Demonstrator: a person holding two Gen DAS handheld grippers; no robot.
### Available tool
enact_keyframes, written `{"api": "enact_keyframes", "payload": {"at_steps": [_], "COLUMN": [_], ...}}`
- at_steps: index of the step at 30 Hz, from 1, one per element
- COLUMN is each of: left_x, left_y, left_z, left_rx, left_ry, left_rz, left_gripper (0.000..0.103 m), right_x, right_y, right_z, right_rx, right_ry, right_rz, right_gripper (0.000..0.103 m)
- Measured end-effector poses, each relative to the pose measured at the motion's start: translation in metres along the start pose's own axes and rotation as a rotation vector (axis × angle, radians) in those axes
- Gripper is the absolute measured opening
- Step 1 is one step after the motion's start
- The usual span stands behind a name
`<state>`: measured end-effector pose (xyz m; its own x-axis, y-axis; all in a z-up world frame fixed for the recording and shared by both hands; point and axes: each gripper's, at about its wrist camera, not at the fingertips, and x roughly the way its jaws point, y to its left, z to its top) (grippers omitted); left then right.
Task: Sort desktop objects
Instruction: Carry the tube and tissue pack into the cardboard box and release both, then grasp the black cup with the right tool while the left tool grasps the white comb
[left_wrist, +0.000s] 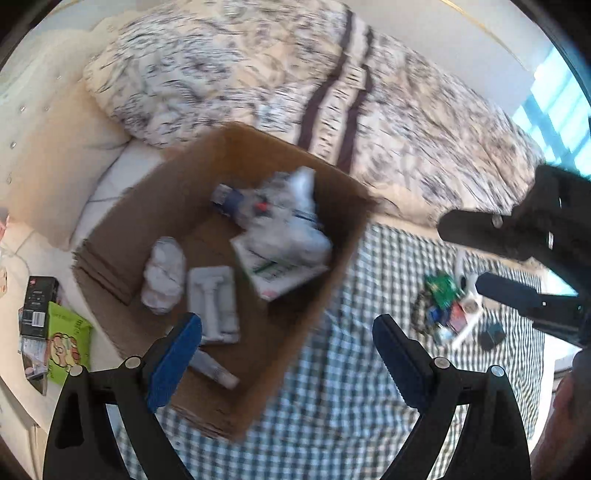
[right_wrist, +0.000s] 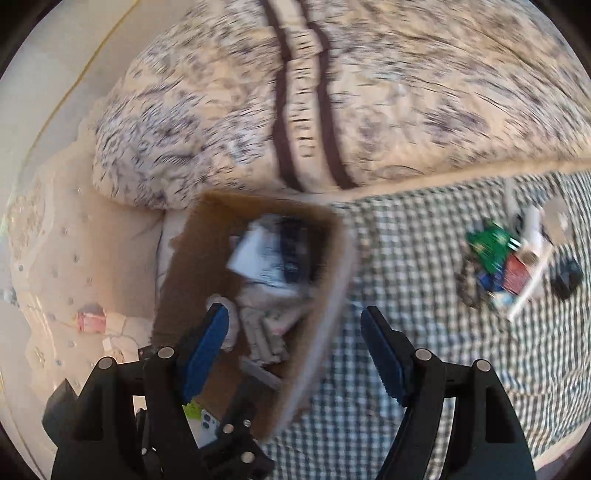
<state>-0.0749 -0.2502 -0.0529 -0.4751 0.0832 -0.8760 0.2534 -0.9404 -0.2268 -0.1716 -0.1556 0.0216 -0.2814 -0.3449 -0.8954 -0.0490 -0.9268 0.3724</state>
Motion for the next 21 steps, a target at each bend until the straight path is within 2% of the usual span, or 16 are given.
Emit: {"api": "enact_keyframes", "payload": {"at_steps": [7,11,16,21], "left_x": [0.019,0.039,0.073,0.097], "left_y": [-0.090,-0.138,-0.183,-0.216], "left_z": [-0.034,-0.056,-0.081,-0.096], "left_rx": [0.045,0.052,0.047,0.100], "left_ry": [0.062,0.084,0.112,0.142], "left_rz": [0.016,0.036,0.049,0.078], "left_gripper": [0.101,0.103,0.103,0.103], "right_x": [-0.042,-0.059,-0.063,-0.049], "right_y": [-0.131,-0.211,-0.299,-0.351], "right_z": [-0.016,-0.020,-0.019,-0.014], "right_rx": [0.134,0.164,0.221,0.244], "right_ry": [-0.005,0.005,0.031,0.073], "right_rz": [-0.067,-0.128,-0.171,-0.196], "right_gripper": [0.074,0.074,0.074,0.074]}}
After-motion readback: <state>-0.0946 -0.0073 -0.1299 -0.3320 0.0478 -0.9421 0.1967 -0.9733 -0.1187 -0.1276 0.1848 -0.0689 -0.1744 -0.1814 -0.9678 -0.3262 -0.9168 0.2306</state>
